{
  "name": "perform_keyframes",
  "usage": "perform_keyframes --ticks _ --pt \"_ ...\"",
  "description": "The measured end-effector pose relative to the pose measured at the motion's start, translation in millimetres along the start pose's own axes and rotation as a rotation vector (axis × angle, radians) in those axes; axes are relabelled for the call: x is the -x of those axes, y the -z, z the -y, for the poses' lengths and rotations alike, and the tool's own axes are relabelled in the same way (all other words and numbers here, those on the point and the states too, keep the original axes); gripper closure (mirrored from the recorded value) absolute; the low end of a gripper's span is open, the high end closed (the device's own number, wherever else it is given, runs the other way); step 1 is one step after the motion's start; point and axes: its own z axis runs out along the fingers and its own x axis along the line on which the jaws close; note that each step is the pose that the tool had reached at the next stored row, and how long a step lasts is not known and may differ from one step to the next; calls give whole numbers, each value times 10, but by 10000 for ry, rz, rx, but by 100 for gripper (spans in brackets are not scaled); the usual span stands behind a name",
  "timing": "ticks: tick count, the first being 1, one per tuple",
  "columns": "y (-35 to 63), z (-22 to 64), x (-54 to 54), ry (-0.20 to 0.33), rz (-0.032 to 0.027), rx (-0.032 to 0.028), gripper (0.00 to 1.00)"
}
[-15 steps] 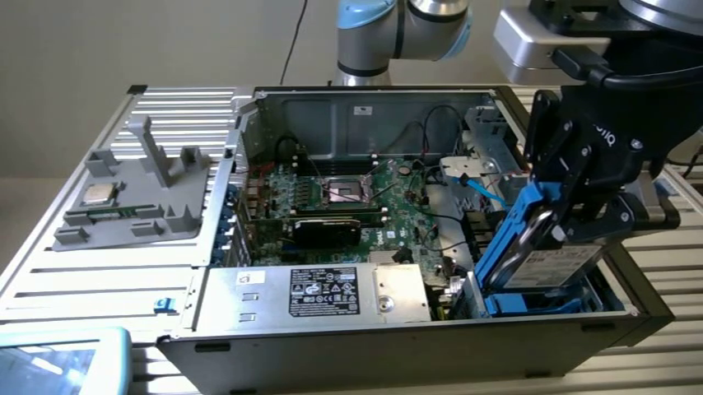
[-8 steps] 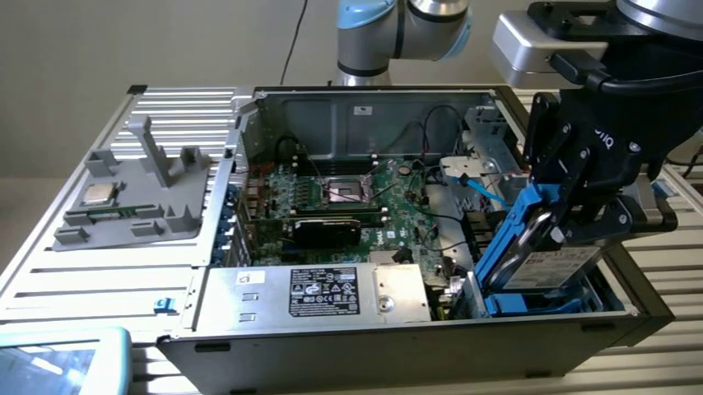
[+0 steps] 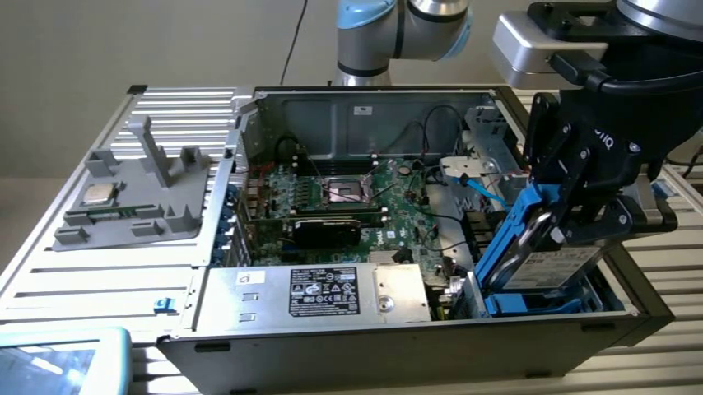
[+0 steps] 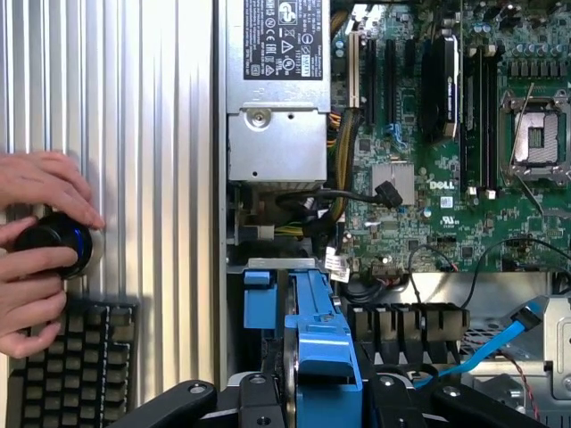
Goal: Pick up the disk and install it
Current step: 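Insert the disk into the insertion slot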
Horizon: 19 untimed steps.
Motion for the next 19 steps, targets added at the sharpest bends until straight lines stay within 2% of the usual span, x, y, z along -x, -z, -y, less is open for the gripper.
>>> perform_keyframes --ticks 4,5,8,9,19 --pt "0 0 0 0 -1 -1 61" --pt "0 0 0 0 -1 0 55" --pt "-1 0 0 0 1 0 49" --pt "-1 0 0 0 1 0 42" --pt "0 2 0 0 0 0 42"
